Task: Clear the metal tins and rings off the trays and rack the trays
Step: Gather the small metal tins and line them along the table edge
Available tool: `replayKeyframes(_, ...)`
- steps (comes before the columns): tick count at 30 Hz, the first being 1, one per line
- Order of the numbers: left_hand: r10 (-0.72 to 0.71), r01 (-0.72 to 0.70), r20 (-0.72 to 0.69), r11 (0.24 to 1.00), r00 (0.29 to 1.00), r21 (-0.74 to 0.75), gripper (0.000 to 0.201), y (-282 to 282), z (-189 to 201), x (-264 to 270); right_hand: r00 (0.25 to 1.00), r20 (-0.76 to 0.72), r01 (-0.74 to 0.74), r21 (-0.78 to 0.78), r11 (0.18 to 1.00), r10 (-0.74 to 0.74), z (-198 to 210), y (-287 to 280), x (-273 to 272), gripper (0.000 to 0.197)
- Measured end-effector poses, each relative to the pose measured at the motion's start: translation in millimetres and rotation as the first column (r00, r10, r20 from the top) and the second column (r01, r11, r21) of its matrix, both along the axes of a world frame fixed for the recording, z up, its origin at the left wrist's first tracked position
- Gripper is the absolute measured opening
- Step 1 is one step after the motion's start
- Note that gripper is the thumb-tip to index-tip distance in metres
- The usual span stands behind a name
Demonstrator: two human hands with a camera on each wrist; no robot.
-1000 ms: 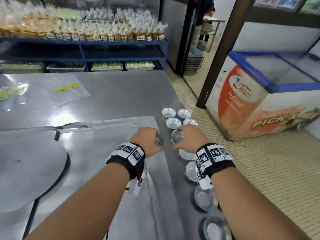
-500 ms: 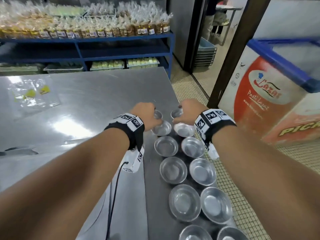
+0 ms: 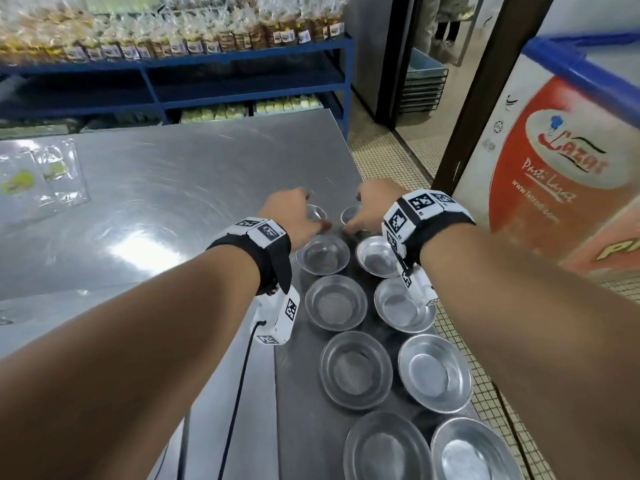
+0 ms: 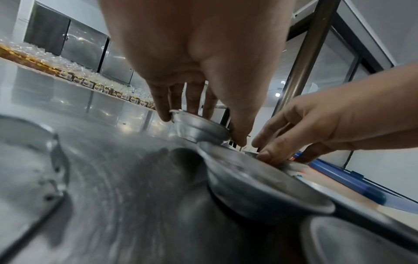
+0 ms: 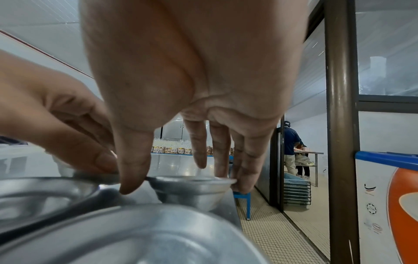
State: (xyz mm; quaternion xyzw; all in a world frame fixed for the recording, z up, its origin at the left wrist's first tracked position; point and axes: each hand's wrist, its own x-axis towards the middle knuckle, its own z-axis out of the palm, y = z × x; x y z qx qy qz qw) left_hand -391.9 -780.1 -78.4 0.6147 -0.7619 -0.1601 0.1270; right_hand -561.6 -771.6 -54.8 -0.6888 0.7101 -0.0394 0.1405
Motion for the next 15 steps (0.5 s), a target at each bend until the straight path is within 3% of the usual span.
replayKeyframes(6, -0.013, 0.013, -0.003, 1.0, 1.0, 0.01, 0.073, -0.8, -1.6, -2.0, 1.0, -0.022, -0.003, -0.025, 1.0, 0.003, -0.5, 0.6, 4.6, 0.065)
replayKeyframes(15, -0.05, 0.051, 0.064, 0.999, 0.997, -0.013, 0.059, 19.4, 29.9, 27.6, 0.997, -0.07, 0.012, -0.036, 0.999, -0.015, 30.8, 24.6, 23.5, 0.049)
